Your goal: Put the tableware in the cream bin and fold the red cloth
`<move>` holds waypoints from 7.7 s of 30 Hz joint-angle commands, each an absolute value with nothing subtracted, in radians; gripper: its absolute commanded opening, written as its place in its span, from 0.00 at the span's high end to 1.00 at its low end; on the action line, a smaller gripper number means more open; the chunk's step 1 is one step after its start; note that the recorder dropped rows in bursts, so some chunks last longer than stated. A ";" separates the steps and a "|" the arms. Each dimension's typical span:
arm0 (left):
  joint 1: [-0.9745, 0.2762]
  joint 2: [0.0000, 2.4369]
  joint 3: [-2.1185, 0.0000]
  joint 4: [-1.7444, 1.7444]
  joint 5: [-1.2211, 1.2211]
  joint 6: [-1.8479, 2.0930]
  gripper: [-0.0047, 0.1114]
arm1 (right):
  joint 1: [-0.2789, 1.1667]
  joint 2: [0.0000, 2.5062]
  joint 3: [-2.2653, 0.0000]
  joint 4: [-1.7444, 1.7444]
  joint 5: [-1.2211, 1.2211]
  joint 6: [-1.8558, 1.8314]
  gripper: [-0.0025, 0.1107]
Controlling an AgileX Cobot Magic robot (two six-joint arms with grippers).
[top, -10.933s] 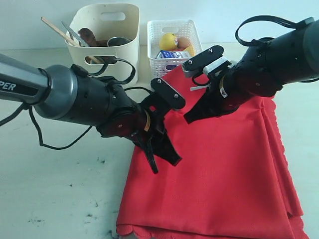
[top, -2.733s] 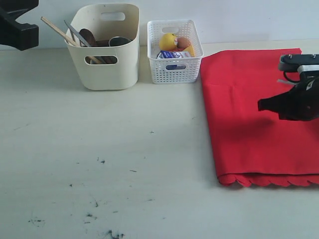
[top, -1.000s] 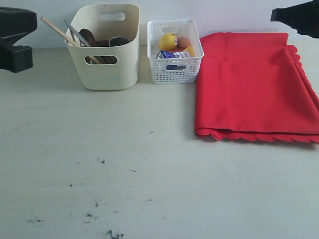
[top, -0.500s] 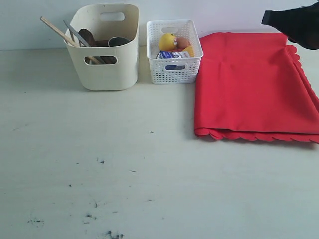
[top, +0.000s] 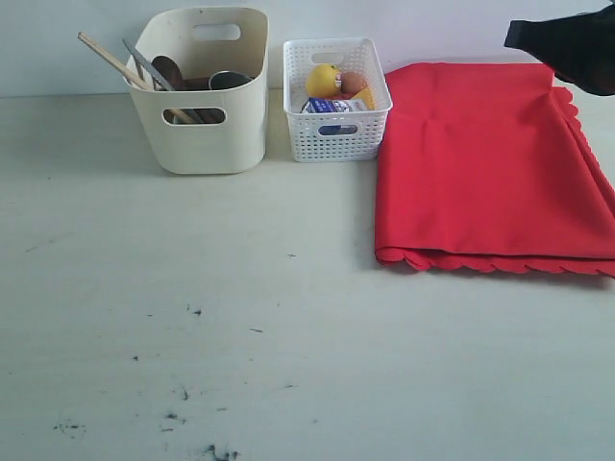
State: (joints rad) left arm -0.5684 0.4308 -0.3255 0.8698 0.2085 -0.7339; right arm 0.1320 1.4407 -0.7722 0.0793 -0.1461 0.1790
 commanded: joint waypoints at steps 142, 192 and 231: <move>0.003 0.000 0.000 0.000 0.159 -0.012 0.94 | 0.384 0.613 -0.214 0.245 0.141 0.112 0.98; 0.003 0.000 0.000 0.000 0.159 -0.012 0.94 | 0.030 0.000 0.000 0.046 0.134 0.088 0.98; 0.003 0.000 0.000 0.000 0.159 -0.012 0.94 | -0.024 0.000 0.000 0.041 0.253 0.028 0.98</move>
